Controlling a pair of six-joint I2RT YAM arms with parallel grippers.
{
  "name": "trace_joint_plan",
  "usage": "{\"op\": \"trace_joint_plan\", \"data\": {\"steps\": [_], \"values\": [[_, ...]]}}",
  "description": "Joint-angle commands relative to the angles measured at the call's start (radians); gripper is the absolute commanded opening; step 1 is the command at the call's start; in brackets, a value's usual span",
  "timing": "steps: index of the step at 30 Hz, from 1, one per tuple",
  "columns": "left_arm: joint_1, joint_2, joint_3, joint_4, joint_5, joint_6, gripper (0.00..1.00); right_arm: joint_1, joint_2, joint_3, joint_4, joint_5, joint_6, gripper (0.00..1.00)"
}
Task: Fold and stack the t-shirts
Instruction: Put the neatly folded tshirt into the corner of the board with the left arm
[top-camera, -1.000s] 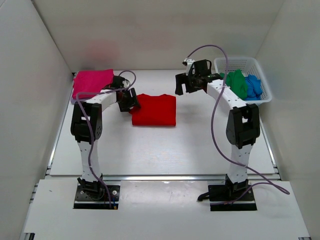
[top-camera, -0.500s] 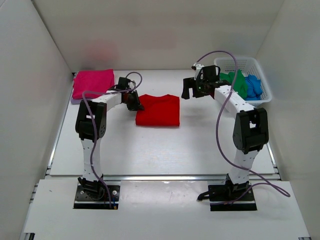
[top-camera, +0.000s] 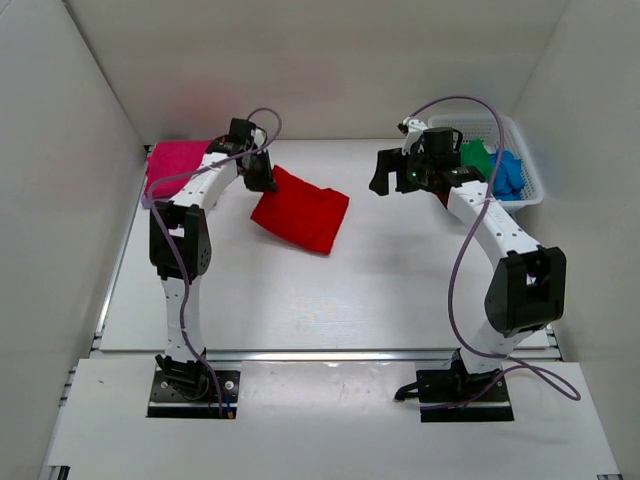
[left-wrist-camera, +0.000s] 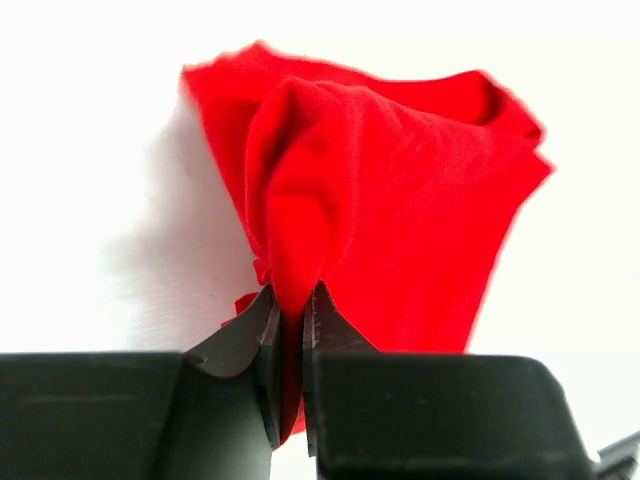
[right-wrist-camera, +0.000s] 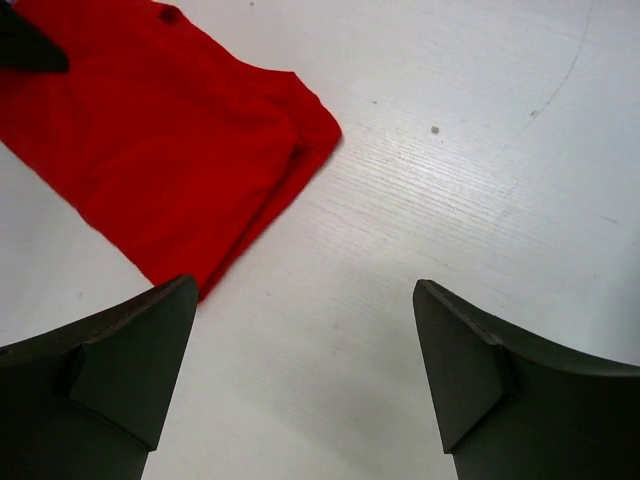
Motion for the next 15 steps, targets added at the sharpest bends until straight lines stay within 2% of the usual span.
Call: {"op": "trace_joint_plan", "data": {"steps": [1, 6, 10, 12, 15], "values": [[-0.007, -0.029, 0.166, -0.131, -0.123, 0.072, 0.0, -0.007, -0.081, -0.002, 0.026, -0.008, -0.004, 0.86], [0.047, 0.044, 0.4, -0.256, -0.146, 0.076, 0.0, -0.025, -0.136, -0.019, 0.015, -0.02, -0.016, 0.87], [0.07, 0.217, 0.823, -0.42, -0.18, 0.092, 0.0, -0.033, -0.173, -0.039, 0.012, -0.028, -0.027, 0.88], [0.094, 0.225, 0.841, -0.396, -0.148, 0.078, 0.0, -0.041, -0.182, -0.037, 0.014, -0.039, -0.024, 0.89], [0.116, 0.253, 0.898, -0.415, -0.192, 0.101, 0.0, -0.048, -0.189, -0.048, 0.017, -0.051, -0.028, 0.88]]}}
